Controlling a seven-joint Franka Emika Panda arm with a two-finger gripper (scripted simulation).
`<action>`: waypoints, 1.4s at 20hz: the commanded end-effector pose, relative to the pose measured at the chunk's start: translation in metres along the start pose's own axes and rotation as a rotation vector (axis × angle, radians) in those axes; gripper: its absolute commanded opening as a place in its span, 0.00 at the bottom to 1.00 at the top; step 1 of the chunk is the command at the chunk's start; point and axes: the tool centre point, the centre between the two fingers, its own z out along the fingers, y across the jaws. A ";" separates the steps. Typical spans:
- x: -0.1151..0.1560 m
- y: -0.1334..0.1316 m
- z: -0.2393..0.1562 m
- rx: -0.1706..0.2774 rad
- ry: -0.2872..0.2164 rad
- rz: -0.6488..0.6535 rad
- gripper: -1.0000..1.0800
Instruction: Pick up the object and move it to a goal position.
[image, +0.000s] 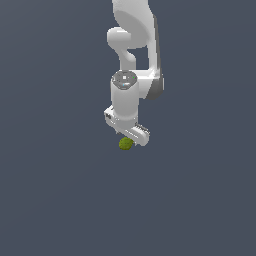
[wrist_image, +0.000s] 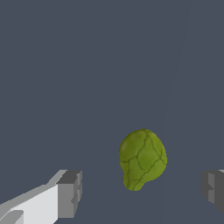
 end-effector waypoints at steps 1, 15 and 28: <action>-0.003 0.001 0.005 -0.001 0.000 0.072 0.96; -0.019 0.011 0.028 -0.007 0.005 0.443 0.96; -0.025 0.015 0.036 -0.010 0.011 0.583 0.96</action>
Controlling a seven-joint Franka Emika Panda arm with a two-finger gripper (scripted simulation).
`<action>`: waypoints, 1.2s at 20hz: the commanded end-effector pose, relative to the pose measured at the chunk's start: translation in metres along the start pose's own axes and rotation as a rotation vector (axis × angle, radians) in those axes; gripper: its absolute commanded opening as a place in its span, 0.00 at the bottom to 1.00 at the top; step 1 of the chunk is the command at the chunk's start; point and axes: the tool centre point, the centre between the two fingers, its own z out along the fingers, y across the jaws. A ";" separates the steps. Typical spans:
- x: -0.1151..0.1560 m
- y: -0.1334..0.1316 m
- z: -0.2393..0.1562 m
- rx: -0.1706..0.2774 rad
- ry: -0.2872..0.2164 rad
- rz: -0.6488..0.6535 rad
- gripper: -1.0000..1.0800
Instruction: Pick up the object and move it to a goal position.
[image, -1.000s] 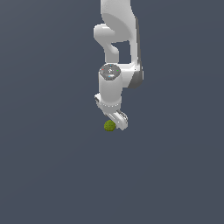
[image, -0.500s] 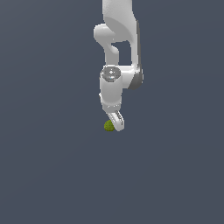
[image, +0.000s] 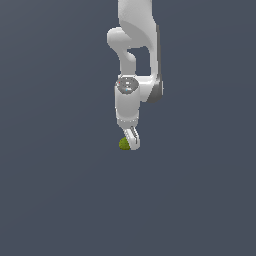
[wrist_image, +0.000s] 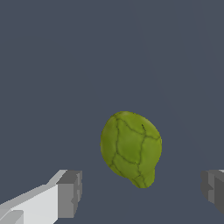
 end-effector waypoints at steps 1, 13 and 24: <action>0.000 0.000 0.000 0.000 0.000 0.008 0.96; 0.000 0.001 0.036 0.000 0.000 0.007 0.96; 0.000 0.001 0.051 0.000 0.000 0.008 0.00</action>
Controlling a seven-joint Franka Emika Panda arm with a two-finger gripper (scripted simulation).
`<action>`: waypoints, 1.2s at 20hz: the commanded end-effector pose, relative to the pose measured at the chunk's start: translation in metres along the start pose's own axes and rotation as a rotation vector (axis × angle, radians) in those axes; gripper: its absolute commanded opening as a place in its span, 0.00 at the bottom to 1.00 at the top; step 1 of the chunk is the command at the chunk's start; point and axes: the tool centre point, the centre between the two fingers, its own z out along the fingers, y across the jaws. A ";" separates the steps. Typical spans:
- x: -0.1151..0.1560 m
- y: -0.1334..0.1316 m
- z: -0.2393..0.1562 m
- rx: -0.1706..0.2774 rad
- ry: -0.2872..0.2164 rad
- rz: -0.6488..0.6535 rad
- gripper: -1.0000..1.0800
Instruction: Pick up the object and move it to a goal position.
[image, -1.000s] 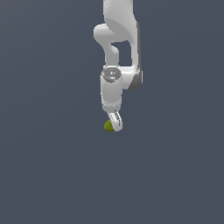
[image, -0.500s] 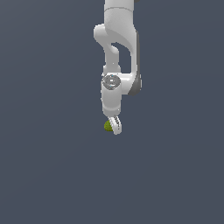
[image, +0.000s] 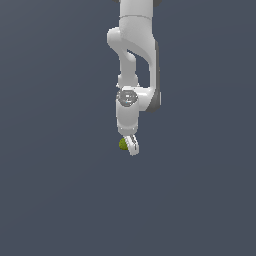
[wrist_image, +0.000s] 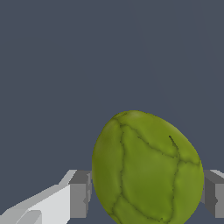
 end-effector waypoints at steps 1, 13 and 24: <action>0.000 0.001 0.001 -0.002 0.000 0.000 0.00; 0.007 -0.003 -0.009 0.001 0.000 0.000 0.00; 0.055 -0.020 -0.066 -0.001 0.002 0.001 0.00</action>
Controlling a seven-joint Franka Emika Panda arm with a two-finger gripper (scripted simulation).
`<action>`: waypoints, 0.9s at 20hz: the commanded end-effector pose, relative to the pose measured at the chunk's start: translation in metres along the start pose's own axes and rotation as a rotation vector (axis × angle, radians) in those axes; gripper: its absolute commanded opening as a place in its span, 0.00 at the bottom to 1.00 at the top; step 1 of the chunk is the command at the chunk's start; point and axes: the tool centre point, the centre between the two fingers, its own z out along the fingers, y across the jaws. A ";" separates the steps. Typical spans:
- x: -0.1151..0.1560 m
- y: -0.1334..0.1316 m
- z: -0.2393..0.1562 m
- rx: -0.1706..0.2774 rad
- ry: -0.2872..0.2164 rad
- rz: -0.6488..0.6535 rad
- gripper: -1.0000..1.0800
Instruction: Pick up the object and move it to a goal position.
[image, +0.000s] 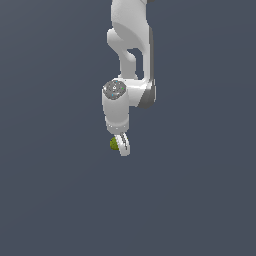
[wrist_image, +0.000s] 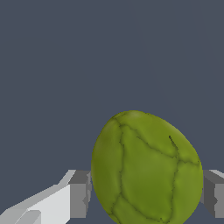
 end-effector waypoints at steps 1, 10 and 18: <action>0.015 -0.006 -0.019 0.002 0.001 0.000 0.00; 0.073 -0.029 -0.089 0.001 0.002 0.000 0.00; 0.113 -0.048 -0.137 0.001 0.001 -0.001 0.00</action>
